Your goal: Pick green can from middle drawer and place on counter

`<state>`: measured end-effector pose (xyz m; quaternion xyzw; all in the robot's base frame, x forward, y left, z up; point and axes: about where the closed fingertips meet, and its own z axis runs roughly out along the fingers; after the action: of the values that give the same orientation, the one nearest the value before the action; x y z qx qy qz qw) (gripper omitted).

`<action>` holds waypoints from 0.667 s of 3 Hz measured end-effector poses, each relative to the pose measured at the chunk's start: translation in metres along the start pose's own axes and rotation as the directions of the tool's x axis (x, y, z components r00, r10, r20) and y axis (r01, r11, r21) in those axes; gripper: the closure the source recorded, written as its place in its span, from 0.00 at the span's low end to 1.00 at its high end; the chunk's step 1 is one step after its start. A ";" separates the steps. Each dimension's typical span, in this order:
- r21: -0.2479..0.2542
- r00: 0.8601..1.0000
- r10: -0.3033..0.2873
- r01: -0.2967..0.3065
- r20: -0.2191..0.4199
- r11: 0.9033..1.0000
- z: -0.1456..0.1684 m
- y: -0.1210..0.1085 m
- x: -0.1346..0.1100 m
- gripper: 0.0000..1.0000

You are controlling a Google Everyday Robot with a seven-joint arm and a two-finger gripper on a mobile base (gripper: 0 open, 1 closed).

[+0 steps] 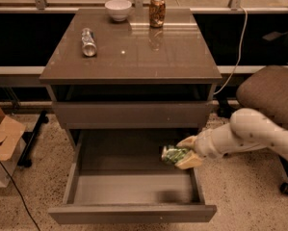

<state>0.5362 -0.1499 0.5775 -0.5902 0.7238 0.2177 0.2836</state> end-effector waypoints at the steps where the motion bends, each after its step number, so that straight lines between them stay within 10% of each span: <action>1: 0.114 0.984 -0.161 0.169 -0.076 0.979 -0.098 -0.026 -0.055 1.00; 2: 0.216 0.930 -0.319 0.354 -0.182 0.910 -0.191 -0.053 -0.121 1.00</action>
Offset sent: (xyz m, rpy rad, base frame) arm 0.0717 -0.0721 0.3955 -0.4021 -0.6587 0.1451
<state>0.5762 -0.1967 0.8018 -0.6807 0.6507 0.0319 0.3350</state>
